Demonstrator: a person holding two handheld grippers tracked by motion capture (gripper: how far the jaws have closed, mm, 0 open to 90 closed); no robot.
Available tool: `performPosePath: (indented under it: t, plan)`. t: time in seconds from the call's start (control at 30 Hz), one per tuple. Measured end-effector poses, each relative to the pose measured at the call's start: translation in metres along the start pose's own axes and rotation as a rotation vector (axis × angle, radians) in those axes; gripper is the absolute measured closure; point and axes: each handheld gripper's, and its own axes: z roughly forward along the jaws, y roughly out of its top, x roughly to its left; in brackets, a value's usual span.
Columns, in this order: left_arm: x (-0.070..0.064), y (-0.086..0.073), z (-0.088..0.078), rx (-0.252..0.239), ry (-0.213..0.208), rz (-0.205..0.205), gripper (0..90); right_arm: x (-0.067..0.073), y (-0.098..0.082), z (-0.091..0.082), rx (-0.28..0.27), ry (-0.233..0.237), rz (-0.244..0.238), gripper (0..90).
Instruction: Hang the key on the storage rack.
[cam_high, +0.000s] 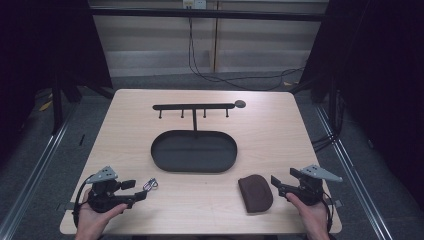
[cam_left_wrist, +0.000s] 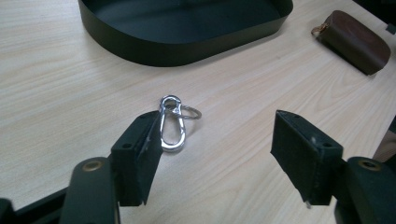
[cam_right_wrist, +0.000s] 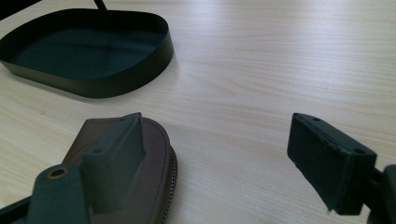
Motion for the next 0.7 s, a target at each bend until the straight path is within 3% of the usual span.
performPosePath:
  t: [0.7]
  plan:
    - [-0.0045,0.002,-0.0051,0.02,0.004,0.034,48.7,0.0004,0.0013,-0.0052,0.03,0.02,0.031,19.4]
